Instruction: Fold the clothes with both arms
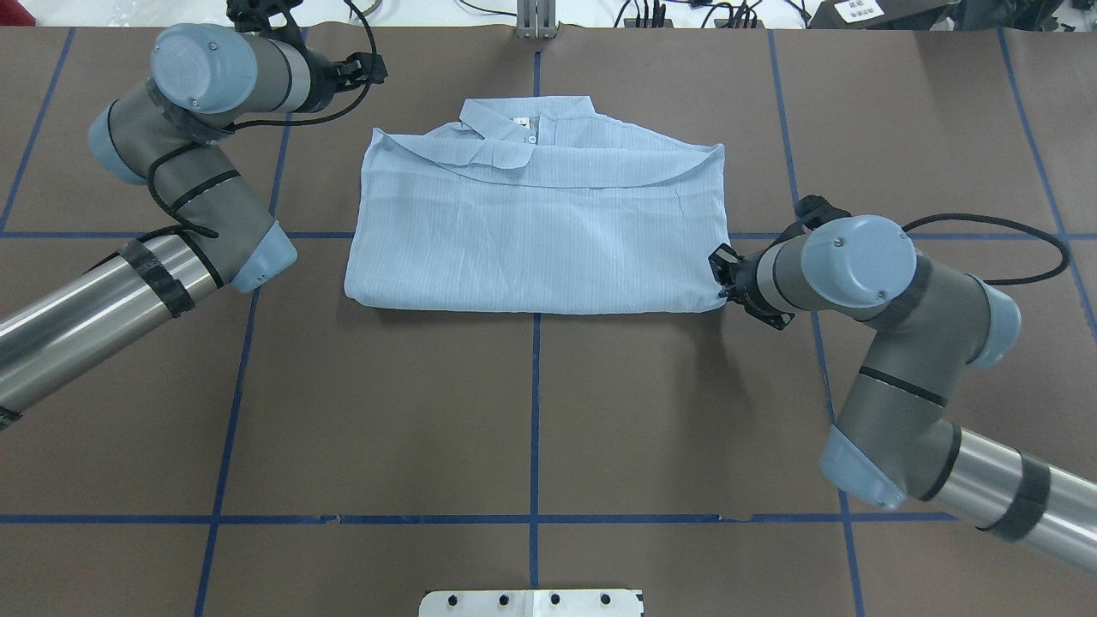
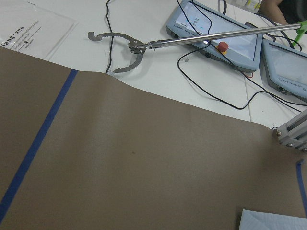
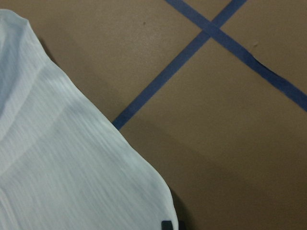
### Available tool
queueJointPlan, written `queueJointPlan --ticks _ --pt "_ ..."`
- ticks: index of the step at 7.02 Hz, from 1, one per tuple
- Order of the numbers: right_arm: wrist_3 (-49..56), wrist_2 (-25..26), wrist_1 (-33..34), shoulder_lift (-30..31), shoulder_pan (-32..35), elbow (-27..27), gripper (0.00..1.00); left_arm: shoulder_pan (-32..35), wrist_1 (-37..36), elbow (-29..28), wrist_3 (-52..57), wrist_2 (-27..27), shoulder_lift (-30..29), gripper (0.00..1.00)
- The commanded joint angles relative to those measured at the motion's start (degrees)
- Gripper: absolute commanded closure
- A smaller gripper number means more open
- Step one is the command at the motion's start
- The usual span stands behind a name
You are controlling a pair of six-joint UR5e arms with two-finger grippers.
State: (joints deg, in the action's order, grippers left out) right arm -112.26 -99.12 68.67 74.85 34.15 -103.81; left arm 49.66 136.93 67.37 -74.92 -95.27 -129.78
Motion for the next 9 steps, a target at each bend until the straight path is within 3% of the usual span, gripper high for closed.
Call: queueJointPlan --ticks 1,3,4,6,7,8,9 --pt "-4.2 -3.4 0.7 7.1 -2.9 -12.0 1.0 -0.2 0.0 0.1 -0.2 0.0 0.0 0.0" --pt "-5.0 -7.3 9.1 10.4 -11.3 -21.0 1.0 -1.1 0.0 2.3 -0.2 0.0 1.4 0.0" --pt "-5.1 -10.4 11.7 10.8 -14.7 -23.1 1.0 -1.3 0.0 2.4 -0.2 0.0 1.7 0.0" --pt "-4.8 -20.5 12.1 16.6 -16.8 -27.1 1.0 -2.6 0.0 4.1 -0.2 -0.1 2.7 0.0" --pt "-4.9 -22.2 12.0 17.9 -19.0 -27.2 1.0 -4.1 -0.1 4.8 -0.4 -0.1 3.1 0.0" --pt "-5.1 -22.3 12.1 18.3 -20.6 -27.5 0.38 -4.5 -0.1 4.8 -0.3 -0.1 3.2 0.0" --pt "-5.1 -22.3 12.1 18.7 -21.0 -27.5 0.0 -4.6 -0.2 5.4 -0.4 -0.2 3.3 0.0"
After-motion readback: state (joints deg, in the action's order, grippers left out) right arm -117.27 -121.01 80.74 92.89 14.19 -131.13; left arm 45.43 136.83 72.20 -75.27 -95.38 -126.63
